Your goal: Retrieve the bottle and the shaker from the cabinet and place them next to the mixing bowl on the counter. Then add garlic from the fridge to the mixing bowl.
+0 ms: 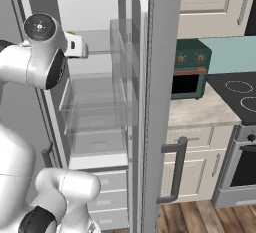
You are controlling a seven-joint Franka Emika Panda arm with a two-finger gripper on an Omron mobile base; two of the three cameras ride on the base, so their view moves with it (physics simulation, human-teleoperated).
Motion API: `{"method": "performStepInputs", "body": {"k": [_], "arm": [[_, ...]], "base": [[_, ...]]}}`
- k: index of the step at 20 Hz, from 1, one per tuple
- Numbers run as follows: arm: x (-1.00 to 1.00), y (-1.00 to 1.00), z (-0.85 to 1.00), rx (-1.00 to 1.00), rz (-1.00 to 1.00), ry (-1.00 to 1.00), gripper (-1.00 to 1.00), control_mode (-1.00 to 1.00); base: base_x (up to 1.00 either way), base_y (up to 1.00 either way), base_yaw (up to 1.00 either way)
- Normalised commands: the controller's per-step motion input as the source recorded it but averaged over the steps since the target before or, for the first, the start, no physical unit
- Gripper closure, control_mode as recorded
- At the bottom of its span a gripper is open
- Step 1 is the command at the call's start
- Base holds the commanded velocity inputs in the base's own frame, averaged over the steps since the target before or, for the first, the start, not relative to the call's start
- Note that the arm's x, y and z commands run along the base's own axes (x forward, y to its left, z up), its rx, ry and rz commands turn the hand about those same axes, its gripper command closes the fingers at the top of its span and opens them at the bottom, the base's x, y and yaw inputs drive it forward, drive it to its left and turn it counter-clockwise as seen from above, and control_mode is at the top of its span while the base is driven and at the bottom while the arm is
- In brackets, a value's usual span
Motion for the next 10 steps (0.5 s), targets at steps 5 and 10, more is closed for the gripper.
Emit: {"method": "performStepInputs", "body": {"k": [5, 10], "arm": [[-0.98, 0.0, -0.16, 0.0, -0.05, 0.15, 1.0, -1.0], [-0.88, -0.04, -0.2, 0.0, -0.07, 0.05, 1.0, -1.0]], "base": [[0.0, 0.0, 0.0], [0.0, 0.0, 0.0]]}}
